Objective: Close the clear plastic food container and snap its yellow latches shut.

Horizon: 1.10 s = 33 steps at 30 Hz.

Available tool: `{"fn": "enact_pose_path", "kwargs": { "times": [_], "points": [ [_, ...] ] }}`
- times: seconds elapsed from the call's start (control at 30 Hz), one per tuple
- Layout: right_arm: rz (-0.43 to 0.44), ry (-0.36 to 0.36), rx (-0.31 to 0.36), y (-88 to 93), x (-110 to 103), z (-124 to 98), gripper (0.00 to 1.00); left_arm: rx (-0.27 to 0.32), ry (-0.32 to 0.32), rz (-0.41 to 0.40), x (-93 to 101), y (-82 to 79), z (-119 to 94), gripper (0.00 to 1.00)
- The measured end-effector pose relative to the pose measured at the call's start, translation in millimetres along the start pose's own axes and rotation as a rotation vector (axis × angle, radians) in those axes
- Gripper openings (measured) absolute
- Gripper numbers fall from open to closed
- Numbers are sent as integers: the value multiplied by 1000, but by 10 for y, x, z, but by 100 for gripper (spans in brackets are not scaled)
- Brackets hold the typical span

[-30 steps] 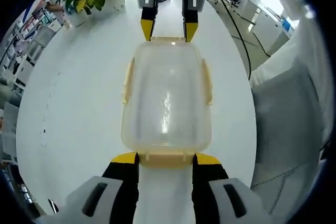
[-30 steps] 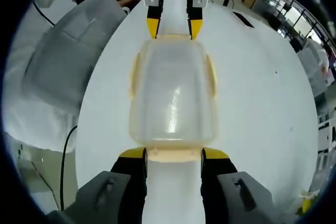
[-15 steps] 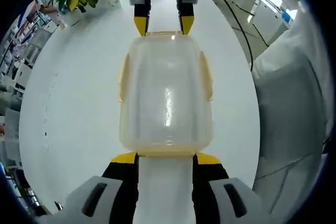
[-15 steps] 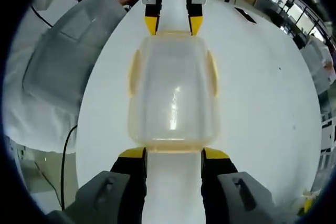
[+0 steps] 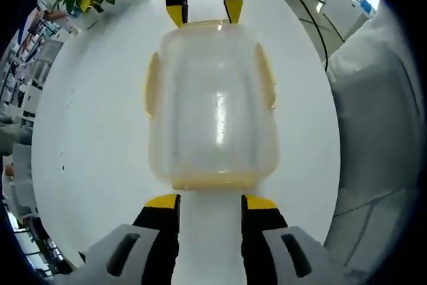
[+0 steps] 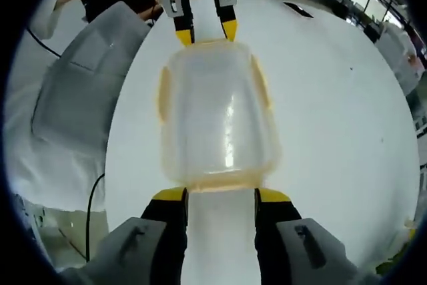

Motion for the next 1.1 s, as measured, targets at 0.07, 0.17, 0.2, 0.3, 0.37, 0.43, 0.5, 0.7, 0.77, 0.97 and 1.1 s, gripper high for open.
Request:
{"fn": "enact_pose_path", "kwargs": {
  "times": [0.07,0.17,0.2,0.3,0.37,0.43,0.5,0.7,0.77,0.97,1.1],
  "points": [
    [34,2,-12,77,9,0,40,-5,-21,-64,1,53,1,50],
    [72,-2,-29,270,35,4,42,-36,-60,-92,-27,167,-35,51],
    [144,5,-46,385,36,-4,42,-53,-78,-88,-28,219,-63,51],
    [250,40,-81,622,64,-52,41,-42,-88,-272,12,317,-138,55],
    [398,67,-94,769,55,-132,39,-2,-59,-470,39,352,-192,59],
    [550,77,-66,886,52,-231,36,76,-24,-625,46,375,-268,58],
    [656,70,-14,920,28,-315,37,131,-28,-761,26,417,-330,54],
    [971,127,287,826,160,-592,35,384,63,-1265,60,323,-392,51],
    [1069,124,369,752,190,-665,35,473,93,-1443,41,286,-404,50],
    [1111,55,465,433,133,-623,37,461,36,-1538,-10,193,-395,50],
    [1103,-3,459,238,48,-494,37,437,54,-1558,16,91,-344,50]
  ]
}}
Point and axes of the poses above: the point that each gripper's makers call its tool centre point, and the gripper's own axes: z roughly forward along the fingers, x roughly to its right, y roughly out of its underside, the point moved 9 cm from there along -z, roughly backward along the fingers, and after that the axes turned 9 degrees about x, right-handed, at the moved point
